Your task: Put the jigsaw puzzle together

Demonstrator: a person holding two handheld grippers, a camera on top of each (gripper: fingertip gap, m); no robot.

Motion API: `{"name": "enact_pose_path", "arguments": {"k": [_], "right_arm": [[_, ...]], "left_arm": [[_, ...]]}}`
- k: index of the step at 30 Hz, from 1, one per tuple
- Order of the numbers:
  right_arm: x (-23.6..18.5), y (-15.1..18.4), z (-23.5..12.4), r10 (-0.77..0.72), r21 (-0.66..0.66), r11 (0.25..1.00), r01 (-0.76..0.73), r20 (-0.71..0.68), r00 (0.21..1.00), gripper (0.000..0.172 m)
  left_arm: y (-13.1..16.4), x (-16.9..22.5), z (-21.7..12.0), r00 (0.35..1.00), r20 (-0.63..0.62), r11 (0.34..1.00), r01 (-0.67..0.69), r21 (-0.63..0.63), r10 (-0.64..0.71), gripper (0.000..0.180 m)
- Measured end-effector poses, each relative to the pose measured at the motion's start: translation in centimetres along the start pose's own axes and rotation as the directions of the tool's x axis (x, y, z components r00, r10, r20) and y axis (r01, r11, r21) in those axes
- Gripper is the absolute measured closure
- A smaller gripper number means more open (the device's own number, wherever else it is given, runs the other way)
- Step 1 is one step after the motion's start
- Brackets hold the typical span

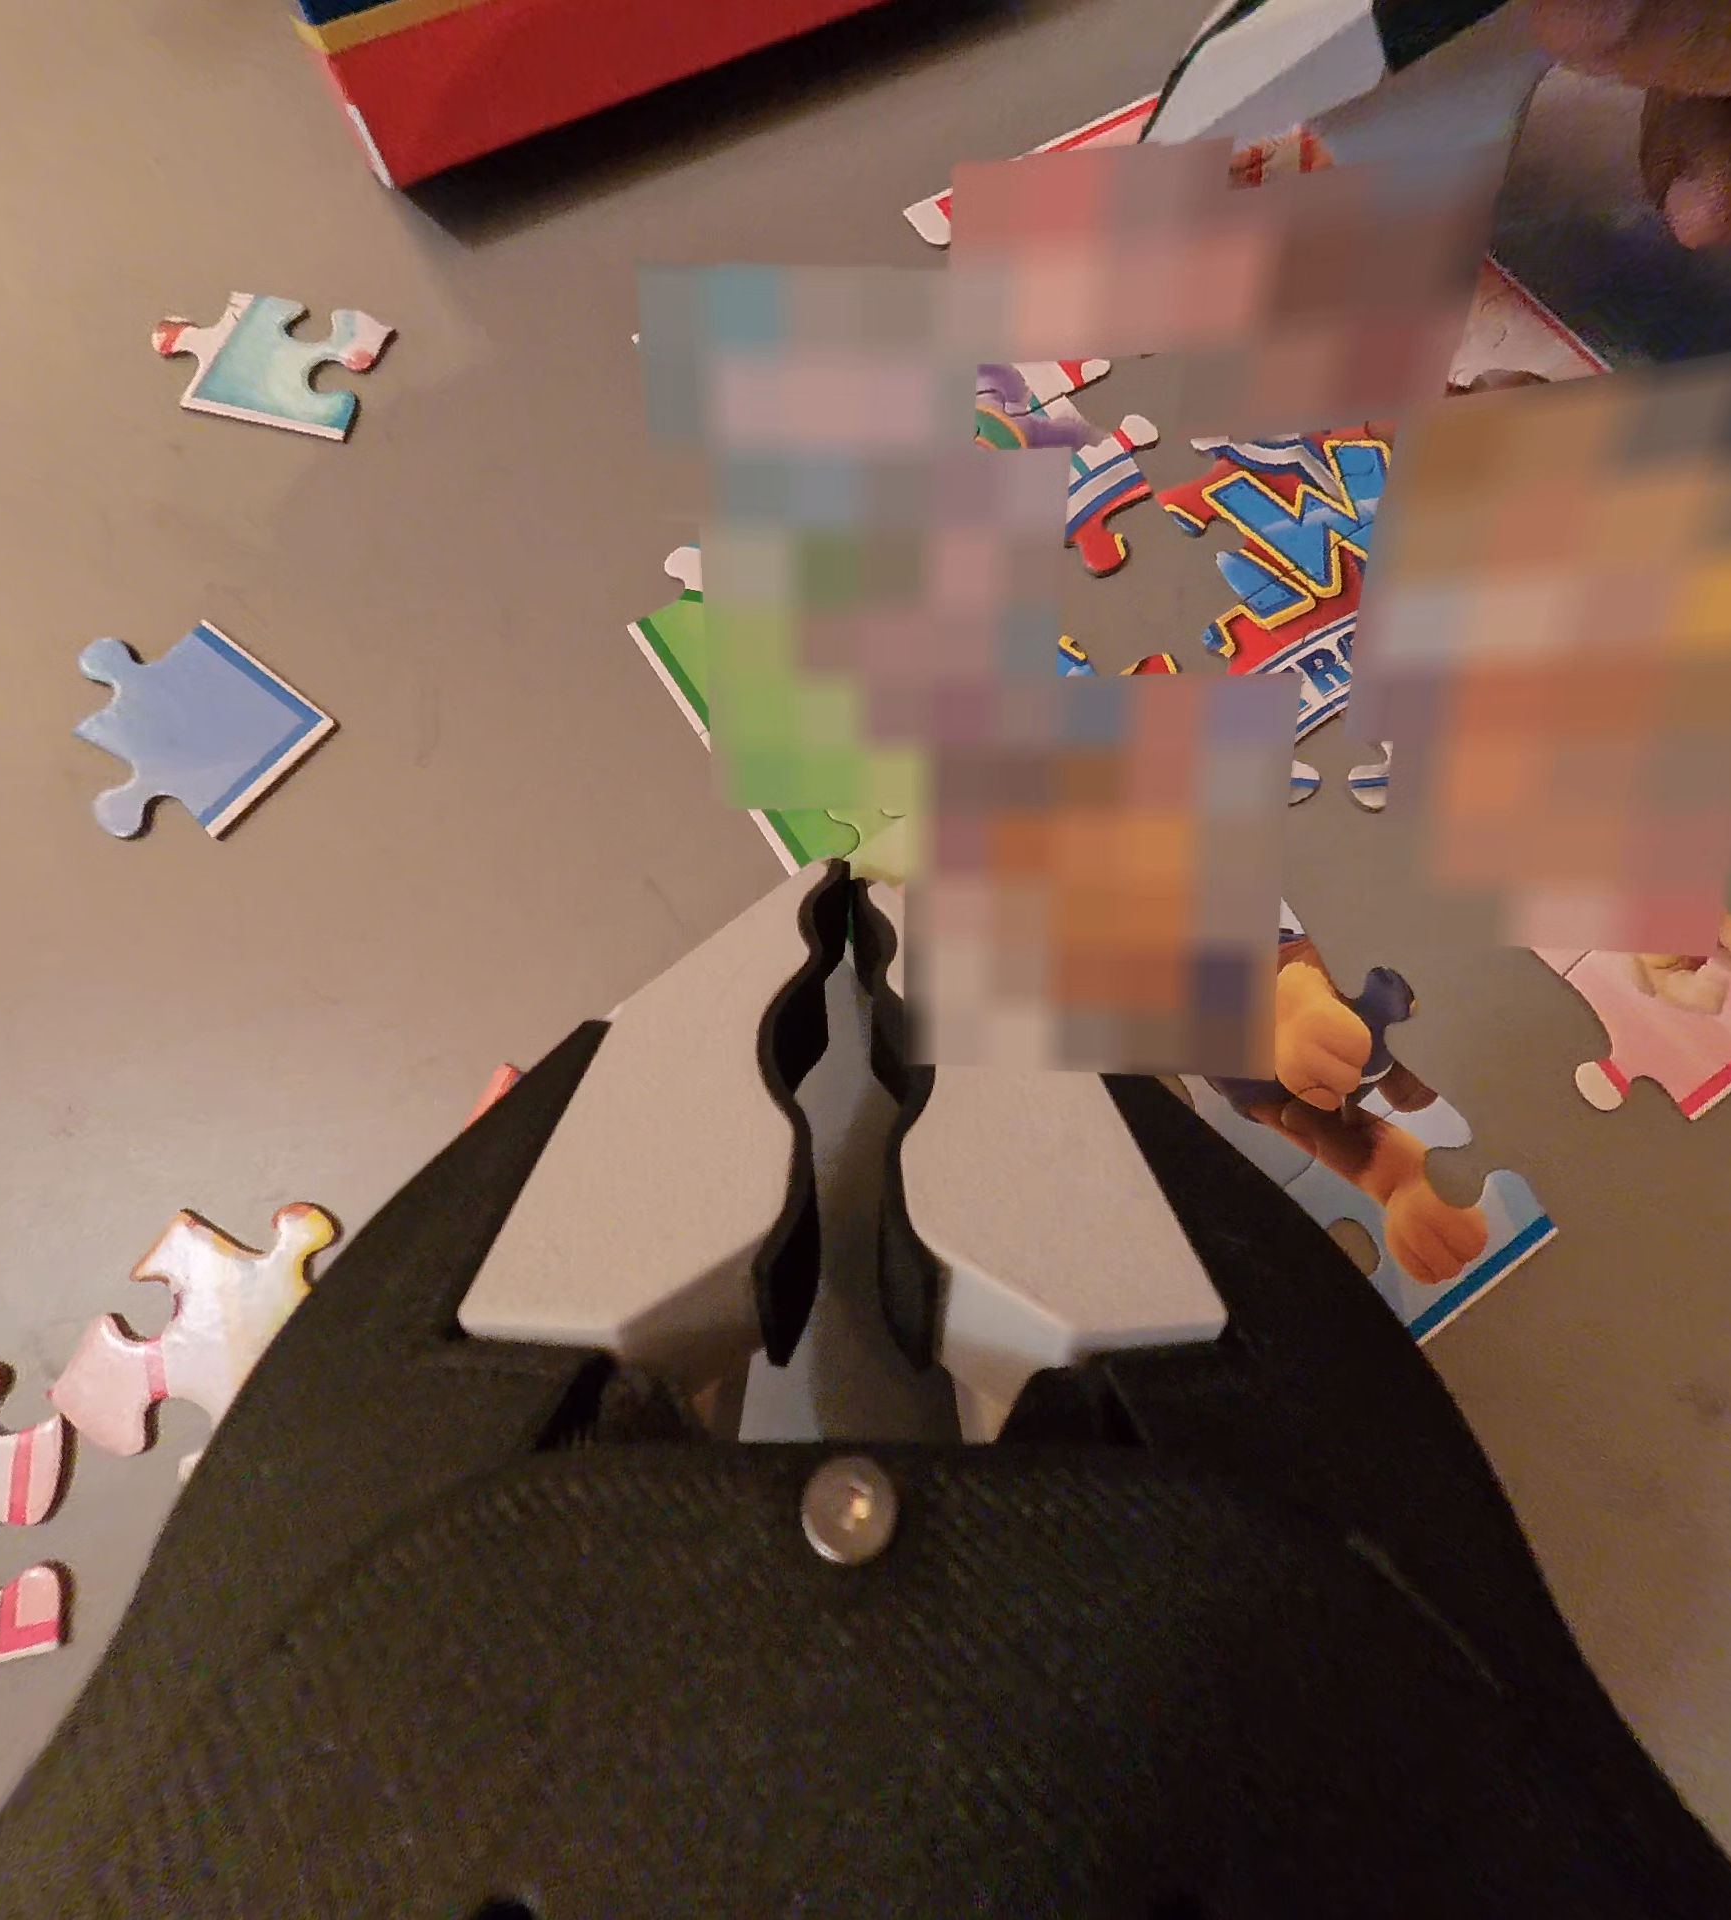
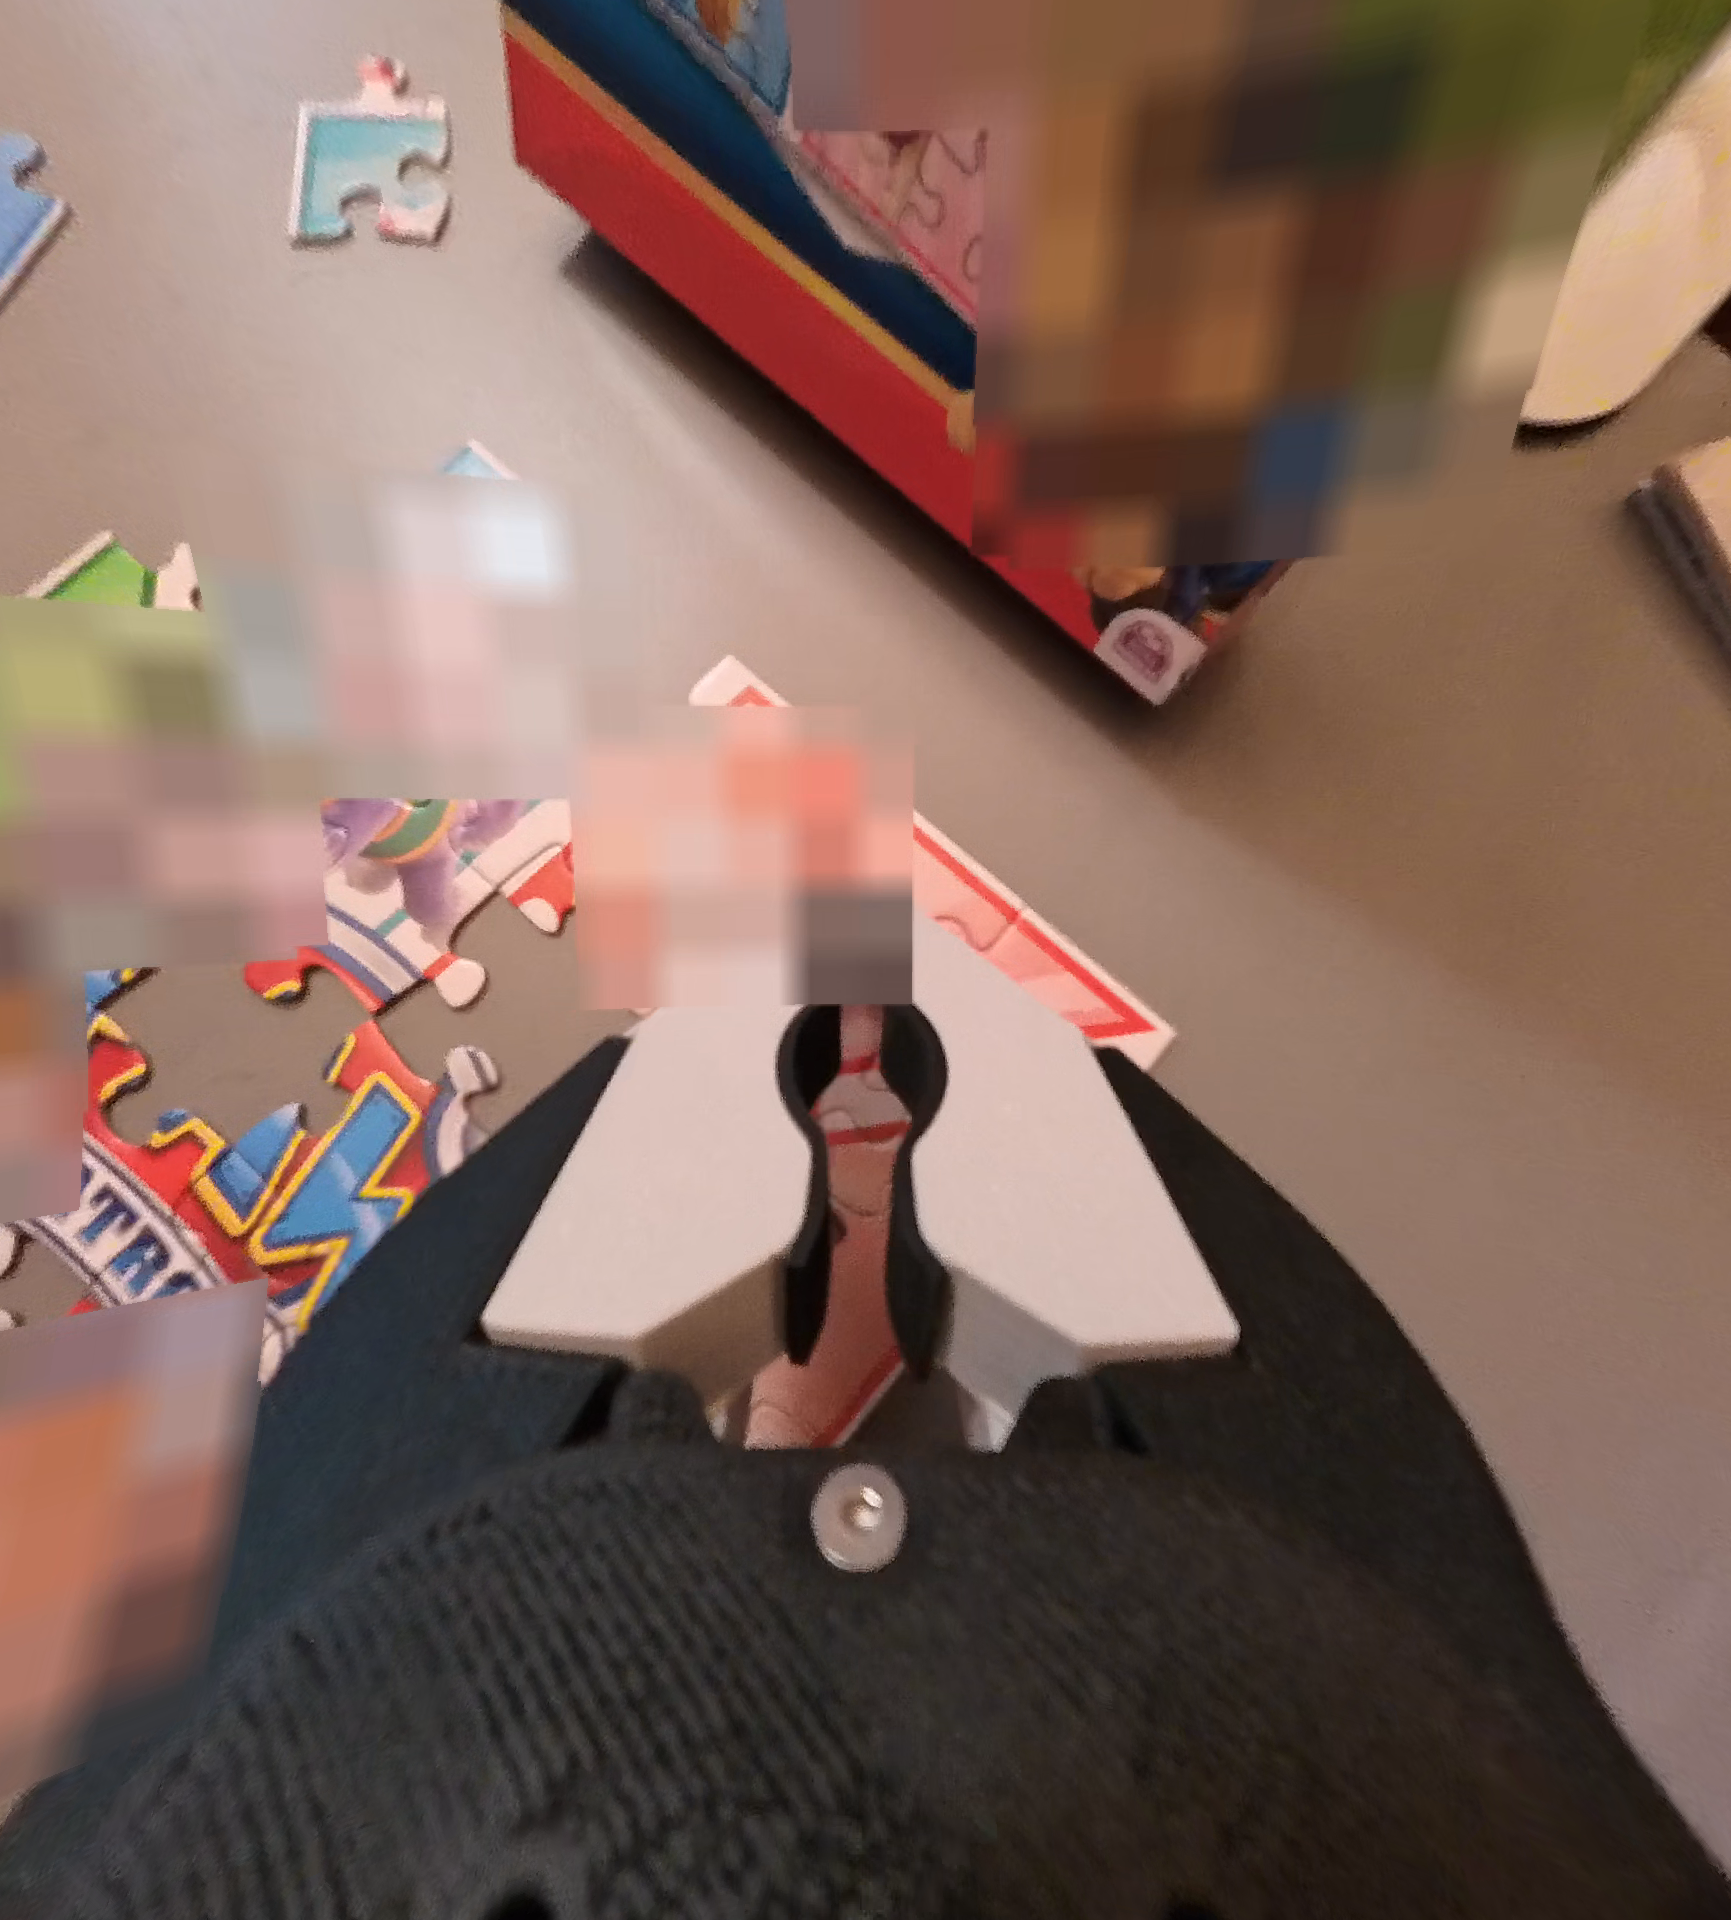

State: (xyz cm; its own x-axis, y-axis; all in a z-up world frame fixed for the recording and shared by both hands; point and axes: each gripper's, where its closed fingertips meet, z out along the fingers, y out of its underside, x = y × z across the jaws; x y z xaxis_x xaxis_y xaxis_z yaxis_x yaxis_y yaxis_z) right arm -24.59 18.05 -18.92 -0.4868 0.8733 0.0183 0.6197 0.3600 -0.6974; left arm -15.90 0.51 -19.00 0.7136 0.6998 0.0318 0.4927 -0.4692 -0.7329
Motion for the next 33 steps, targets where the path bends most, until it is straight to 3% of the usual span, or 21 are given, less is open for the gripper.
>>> {"name": "enact_pose_path", "arguments": {"k": [6,12,17,23,33], "right_arm": [[1.1,-2.3,-2.2,-0.004,0.146,0.989,0.013,-0.059,0.998,0.172],[1.9,-3.7,-5.6,-0.029,0.236,0.970,0.057,-0.118,0.993,0.172],[1.3,-4.6,-8.8,-0.037,0.331,0.941,0.076,-0.124,0.992,0.172],[0.6,-5.6,-11.9,-0.087,0.463,0.867,0.187,-0.228,0.970,0.172],[0.0,-5.8,-12.1,-0.030,0.536,0.841,0.074,-0.090,0.995,0.172]], "left_arm": [[-0.1,0.0,-0.2,0.998,-0.041,0.999,0.039,0.012,-0.039,0.180],[-1.3,-0.1,-1.3,0.999,-0.037,0.992,0.040,0.116,-0.035,0.180],[-1.4,0.1,-1.5,0.995,-0.080,0.989,0.069,0.131,-0.059,0.180],[-1.1,0.3,-1.2,0.997,-0.067,0.993,0.042,0.106,-0.035,0.180],[-0.9,0.6,-0.9,0.998,-0.004,0.995,-0.055,0.081,0.055,0.175]]}}
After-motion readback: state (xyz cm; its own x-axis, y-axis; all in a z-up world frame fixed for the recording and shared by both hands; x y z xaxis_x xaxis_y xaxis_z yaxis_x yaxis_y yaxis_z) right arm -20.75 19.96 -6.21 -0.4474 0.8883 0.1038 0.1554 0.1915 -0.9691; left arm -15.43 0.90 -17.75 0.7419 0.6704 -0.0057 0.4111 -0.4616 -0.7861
